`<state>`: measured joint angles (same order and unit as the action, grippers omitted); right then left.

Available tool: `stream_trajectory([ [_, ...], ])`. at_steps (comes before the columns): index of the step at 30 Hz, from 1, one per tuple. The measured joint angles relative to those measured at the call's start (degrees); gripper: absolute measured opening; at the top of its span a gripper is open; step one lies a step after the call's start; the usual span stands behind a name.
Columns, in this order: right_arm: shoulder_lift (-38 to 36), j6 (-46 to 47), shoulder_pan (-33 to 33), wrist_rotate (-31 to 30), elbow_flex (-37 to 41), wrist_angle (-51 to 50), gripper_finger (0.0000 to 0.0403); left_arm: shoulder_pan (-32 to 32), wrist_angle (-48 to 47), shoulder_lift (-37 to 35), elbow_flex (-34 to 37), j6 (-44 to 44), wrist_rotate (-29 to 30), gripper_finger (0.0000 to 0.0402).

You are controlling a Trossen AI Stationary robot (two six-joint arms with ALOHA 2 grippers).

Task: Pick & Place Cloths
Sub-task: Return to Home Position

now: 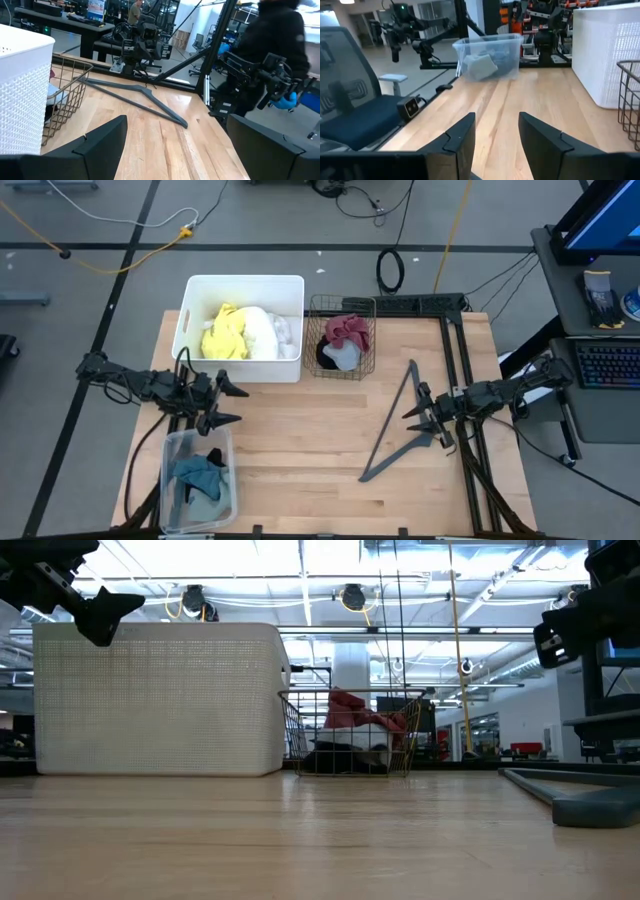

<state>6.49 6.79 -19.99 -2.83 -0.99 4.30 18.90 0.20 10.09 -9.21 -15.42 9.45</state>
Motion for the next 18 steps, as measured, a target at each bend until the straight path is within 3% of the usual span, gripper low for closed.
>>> stream_trajectory([
  [18, 0.0, 0.0, 0.0, 0.0, 0.1, -0.7, 0.0141, 0.0, 0.0, 0.0, 0.0, 0.0, 0.0, 0.0347],
])
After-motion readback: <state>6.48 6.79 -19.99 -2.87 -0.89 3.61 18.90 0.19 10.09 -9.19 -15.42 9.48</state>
